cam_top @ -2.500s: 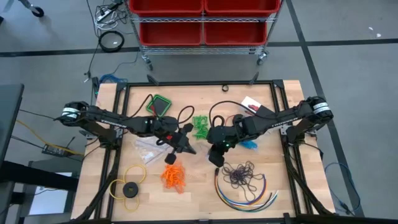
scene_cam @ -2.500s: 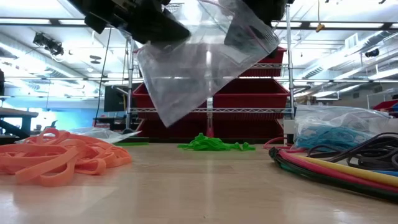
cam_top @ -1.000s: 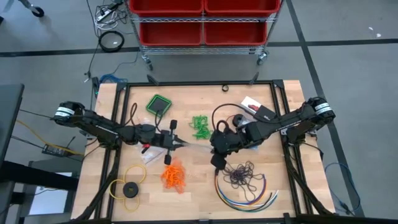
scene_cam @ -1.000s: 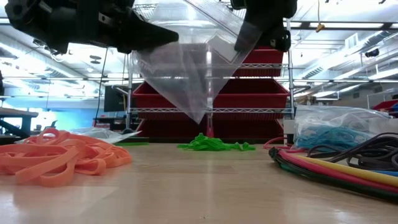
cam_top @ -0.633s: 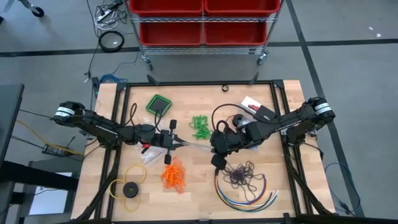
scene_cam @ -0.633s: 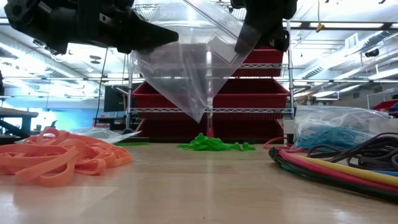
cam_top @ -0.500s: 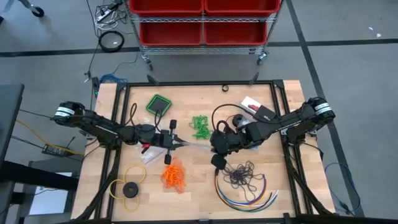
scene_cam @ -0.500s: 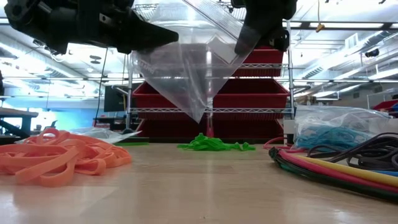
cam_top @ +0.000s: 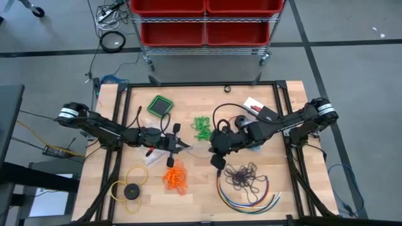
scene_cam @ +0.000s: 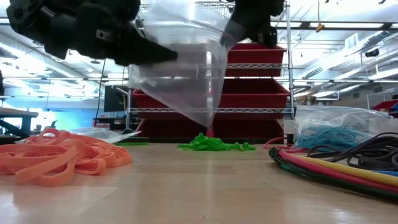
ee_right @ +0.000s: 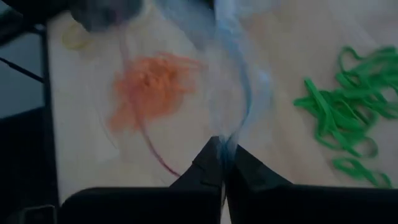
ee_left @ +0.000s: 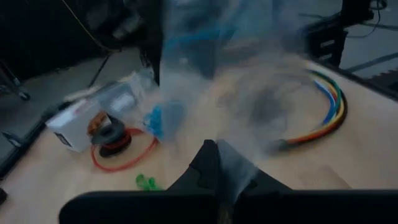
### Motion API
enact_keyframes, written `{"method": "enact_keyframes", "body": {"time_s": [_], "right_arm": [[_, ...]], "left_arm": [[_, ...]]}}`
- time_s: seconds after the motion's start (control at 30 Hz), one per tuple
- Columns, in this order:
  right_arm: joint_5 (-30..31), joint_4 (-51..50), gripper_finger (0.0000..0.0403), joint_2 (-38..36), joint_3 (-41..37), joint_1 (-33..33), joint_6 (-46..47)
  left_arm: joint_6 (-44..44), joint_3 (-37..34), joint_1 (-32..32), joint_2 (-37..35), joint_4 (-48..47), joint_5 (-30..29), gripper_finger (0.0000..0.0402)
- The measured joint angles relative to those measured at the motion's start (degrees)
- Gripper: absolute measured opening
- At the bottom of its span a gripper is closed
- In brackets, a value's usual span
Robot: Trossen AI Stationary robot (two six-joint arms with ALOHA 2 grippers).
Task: Sort rubber bands
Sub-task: Open the transparent zip bag
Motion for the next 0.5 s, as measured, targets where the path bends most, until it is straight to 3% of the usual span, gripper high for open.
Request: {"method": "enact_keyframes", "body": {"time_s": [0.27, 0.5], "right_arm": [[-1.84, 2.77, 0.0000, 0.00, 0.00, -1.66, -1.12], [-3.49, 7.63, 0.0000, 0.00, 0.00, -3.45, -2.92]], "left_arm": [[-1.25, 0.60, 0.00, 7.54, 9.83, 0.12, 0.0005], [-1.40, 5.61, 0.00, 14.36, 9.89, 1.62, 0.0010]]}}
